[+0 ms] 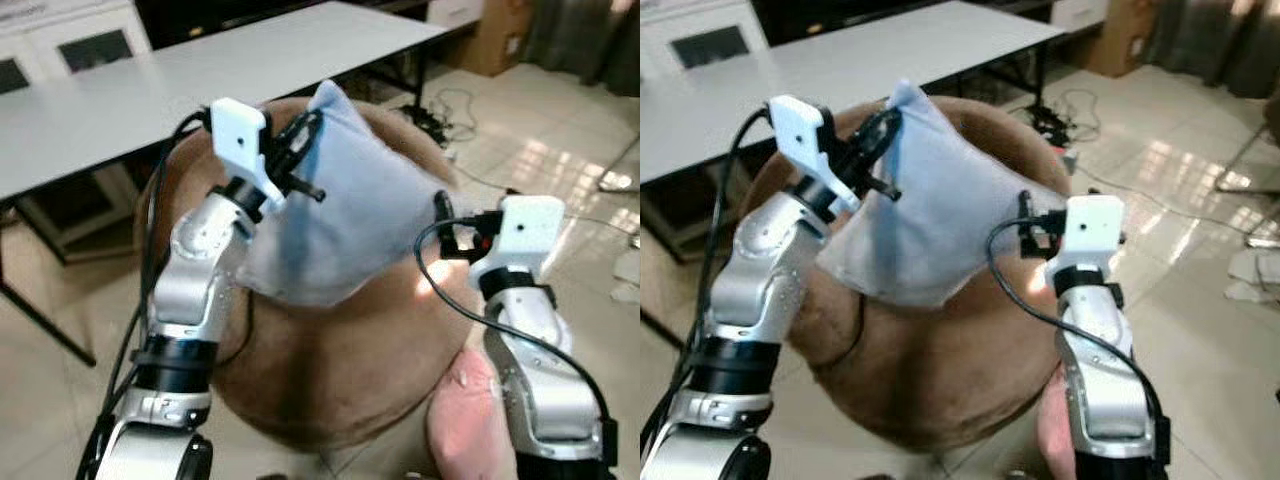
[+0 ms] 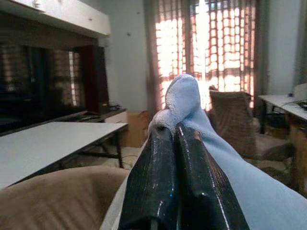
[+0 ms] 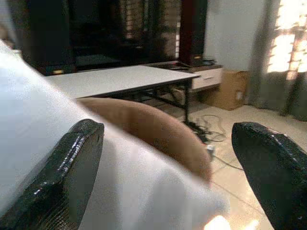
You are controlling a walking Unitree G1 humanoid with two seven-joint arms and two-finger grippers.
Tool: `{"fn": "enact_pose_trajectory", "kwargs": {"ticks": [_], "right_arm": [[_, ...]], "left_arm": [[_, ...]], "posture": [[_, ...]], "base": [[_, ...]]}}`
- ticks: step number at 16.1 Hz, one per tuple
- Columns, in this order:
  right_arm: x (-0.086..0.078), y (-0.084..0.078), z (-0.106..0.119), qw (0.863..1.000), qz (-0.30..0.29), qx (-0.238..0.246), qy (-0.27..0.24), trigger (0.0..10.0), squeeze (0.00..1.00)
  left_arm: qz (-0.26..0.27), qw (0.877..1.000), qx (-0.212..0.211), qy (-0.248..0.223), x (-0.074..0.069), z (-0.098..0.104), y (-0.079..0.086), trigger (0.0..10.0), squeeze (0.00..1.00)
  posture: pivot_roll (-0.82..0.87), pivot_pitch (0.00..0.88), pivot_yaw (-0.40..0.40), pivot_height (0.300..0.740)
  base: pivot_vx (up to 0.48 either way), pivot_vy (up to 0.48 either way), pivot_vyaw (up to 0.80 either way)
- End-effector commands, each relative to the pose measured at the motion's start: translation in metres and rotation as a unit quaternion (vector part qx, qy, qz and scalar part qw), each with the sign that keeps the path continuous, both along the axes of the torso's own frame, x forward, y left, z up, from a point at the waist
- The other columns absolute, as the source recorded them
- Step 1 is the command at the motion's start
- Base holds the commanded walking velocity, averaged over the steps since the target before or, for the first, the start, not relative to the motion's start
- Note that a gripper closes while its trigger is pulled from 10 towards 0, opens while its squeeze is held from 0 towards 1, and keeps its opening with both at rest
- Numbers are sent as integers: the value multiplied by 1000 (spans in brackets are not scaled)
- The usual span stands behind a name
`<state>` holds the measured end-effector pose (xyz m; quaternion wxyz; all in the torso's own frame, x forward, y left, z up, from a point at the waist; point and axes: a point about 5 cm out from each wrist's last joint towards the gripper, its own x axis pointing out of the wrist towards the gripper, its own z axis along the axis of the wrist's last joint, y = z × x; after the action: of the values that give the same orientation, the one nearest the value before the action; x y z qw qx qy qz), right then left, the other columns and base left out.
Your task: Move the pillow to the sofa from floor
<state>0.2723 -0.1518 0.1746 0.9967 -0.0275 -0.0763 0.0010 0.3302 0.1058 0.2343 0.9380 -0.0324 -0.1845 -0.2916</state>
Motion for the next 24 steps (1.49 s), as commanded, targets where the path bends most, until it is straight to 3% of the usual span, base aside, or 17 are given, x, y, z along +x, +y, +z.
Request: {"fn": "enact_pose_trajectory", "kwargs": {"ticks": [1,4,6,9,11,14,16,17,19,20,21,22,24], "right_arm": [[0,5,0,1000,18,0,1,10000,0],[1,5,-3,997,62,-37,11,10000,0],[-5,6,-6,986,137,-86,29,10000,0],[-13,7,-8,973,187,-124,45,10000,0],[-19,10,-12,967,201,-142,58,10000,0],[-30,13,-22,965,206,-135,87,10000,0],[-39,17,-31,962,211,-133,110,10000,0],[-42,20,-33,961,216,-132,114,10000,0],[-46,26,-32,959,231,-123,110,10000,0],[-46,34,-28,957,256,-98,95,10000,0],[-47,39,-27,952,278,-84,90,10000,0],[-50,49,-28,937,330,-78,88,10000,0],[-52,52,-30,929,349,-82,88,10000,0]], "left_arm": [[-7,1000,3,-11,0,4,1,10000,0],[-16,998,45,31,11,-12,-6,10000,0],[-4,994,62,86,32,-32,-13,10000,0],[-6,988,73,138,48,-50,-32,10000,0],[34,983,85,162,55,-59,-38,10000,0],[111,966,111,208,62,-78,-30,10000,0],[223,924,202,234,62,-103,1,10000,0],[277,902,219,249,62,-109,21,10000,0],[341,878,206,266,61,-110,48,10000,0],[355,873,198,271,62,-109,58,10000,0],[366,868,201,268,62,-107,62,10000,255],[383,865,192,262,65,-100,72,10000,1000],[398,860,189,258,66,-95,78,10000,1000]], "posture": [[-72,0,96,740],[-74,0,92,740],[-84,11,90,740],[-110,39,98,740],[-132,63,105,740],[-166,99,121,740],[-199,132,136,740],[-204,140,136,740],[-209,152,131,740],[-211,156,128,740],[-210,160,126,740],[-209,164,123,740],[-209,164,119,740]], "base": [[0,0,0],[0,0,0],[0,0,0],[0,0,0],[0,0,0],[0,0,0],[0,0,0],[0,0,0],[0,0,0],[0,0,0],[0,0,0],[0,0,0],[0,0,0]]}}
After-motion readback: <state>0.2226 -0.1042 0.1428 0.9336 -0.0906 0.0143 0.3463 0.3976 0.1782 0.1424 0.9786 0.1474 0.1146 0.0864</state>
